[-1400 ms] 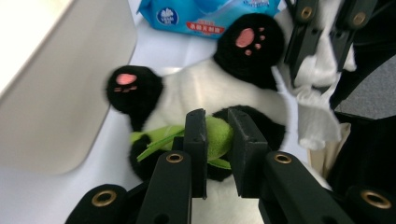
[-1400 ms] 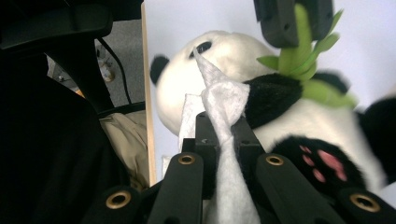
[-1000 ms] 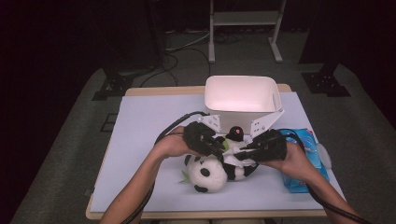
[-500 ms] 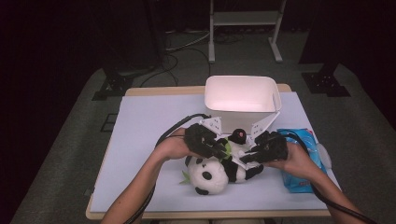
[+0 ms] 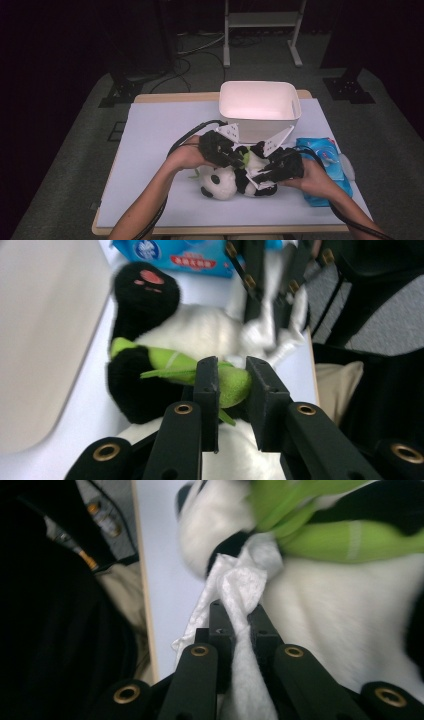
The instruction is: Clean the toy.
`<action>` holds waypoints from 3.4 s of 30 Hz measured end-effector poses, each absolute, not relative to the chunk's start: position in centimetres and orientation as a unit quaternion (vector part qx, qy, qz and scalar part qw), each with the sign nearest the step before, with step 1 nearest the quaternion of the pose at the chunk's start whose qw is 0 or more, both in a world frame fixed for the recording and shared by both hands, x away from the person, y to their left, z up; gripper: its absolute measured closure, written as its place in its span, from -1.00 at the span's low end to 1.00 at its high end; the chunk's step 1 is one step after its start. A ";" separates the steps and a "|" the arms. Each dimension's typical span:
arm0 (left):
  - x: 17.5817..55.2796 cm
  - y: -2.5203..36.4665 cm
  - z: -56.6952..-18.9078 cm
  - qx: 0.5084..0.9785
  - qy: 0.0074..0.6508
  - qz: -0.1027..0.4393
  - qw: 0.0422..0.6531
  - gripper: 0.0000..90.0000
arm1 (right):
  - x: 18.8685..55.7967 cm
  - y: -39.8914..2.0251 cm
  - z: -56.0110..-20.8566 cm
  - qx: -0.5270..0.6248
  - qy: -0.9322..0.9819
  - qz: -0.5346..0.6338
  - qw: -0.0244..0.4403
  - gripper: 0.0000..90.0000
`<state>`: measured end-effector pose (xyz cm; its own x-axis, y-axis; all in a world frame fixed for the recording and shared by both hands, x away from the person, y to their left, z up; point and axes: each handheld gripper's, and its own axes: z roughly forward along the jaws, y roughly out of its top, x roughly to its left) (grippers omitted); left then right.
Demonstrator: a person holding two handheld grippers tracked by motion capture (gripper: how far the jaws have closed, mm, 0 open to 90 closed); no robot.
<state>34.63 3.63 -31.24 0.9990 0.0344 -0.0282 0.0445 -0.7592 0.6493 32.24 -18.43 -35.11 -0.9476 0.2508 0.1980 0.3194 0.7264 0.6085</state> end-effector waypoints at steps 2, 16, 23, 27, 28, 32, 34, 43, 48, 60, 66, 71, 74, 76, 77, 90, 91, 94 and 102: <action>34.6 3.7 -31.3 0.938 0.022 -0.012 0.346 0.67 | 32.4 -18.5 -34.9 -0.156 -0.927 -0.339 0.042 0.86; 34.7 6.4 -32.6 0.938 0.046 -0.028 0.341 0.28 | 33.1 -20.3 -35.2 -0.184 -0.925 -0.333 0.024 0.86; 34.5 7.7 -33.4 0.933 0.057 -0.033 0.353 0.24 | 33.5 -19.7 -34.2 -0.179 -0.923 -0.341 0.008 0.86; 34.2 7.6 -33.7 0.933 0.053 -0.035 0.355 0.24 | 34.2 -18.5 -33.9 -0.176 -0.923 -0.343 0.005 0.86; 34.2 7.6 -33.7 0.933 0.053 -0.035 0.355 0.24 | 34.2 -18.5 -33.9 -0.176 -0.923 -0.343 0.005 0.86; 34.1 7.7 -33.9 0.932 0.054 -0.033 0.357 0.24 | 34.7 -17.5 -34.1 -0.174 -0.923 -0.342 0.004 0.86; 34.1 7.8 -34.0 0.930 0.057 -0.034 0.361 0.24 | 34.7 -17.5 -34.2 -0.176 -0.923 -0.341 0.004 0.86; 34.0 7.7 -34.0 0.929 0.055 -0.037 0.364 0.22 | 33.9 -19.9 -35.2 -0.203 -0.914 -0.352 0.014 0.86; 34.1 7.8 -33.8 0.929 0.059 -0.034 0.364 0.16 | 33.4 -21.6 -35.0 -0.219 -0.910 -0.351 0.009 0.86; 34.2 7.5 -33.4 0.929 0.064 -0.029 0.364 0.06 | 32.8 -29.3 -32.9 -0.292 -0.884 -0.364 -0.042 0.84; 34.3 7.6 -33.1 0.928 0.066 -0.025 0.366 0.03 | 32.6 -33.4 -33.3 -0.341 -0.867 -0.358 -0.058 0.81; 34.3 7.6 -33.1 0.929 0.068 -0.025 0.363 -0.01 | 32.2 -35.9 -35.3 -0.380 -0.859 -0.338 -0.063 0.71; 34.3 7.5 -33.2 0.929 0.069 -0.025 0.363 -0.03 | 32.2 -36.8 -36.6 -0.394 -0.853 -0.338 -0.053 0.65; 34.4 7.3 -33.2 0.930 0.069 -0.026 0.359 -0.05 | 32.0 -37.2 -36.9 -0.401 -0.847 -0.346 -0.050 0.56; 34.4 7.3 -33.2 0.930 0.069 -0.026 0.359 -0.06 | 32.0 -37.3 -36.9 -0.400 -0.845 -0.350 -0.050 0.54; 34.4 6.9 -32.8 0.932 0.064 -0.020 0.355 -0.11 | 31.2 -37.3 -34.8 -0.385 -0.847 -0.361 -0.063 0.20; 34.4 6.8 -32.7 0.932 0.064 -0.020 0.356 -0.13 | 31.0 -37.2 -34.3 -0.384 -0.848 -0.358 -0.066 0.18; 34.4 6.8 -32.6 0.932 0.064 -0.021 0.356 -0.13 | 31.0 -37.2 -34.1 -0.381 -0.849 -0.359 -0.068 0.17; 34.4 7.1 -32.4 0.932 0.063 -0.017 0.357 -0.17 | 30.9 -36.9 -33.3 -0.374 -0.852 -0.358 -0.076 0.14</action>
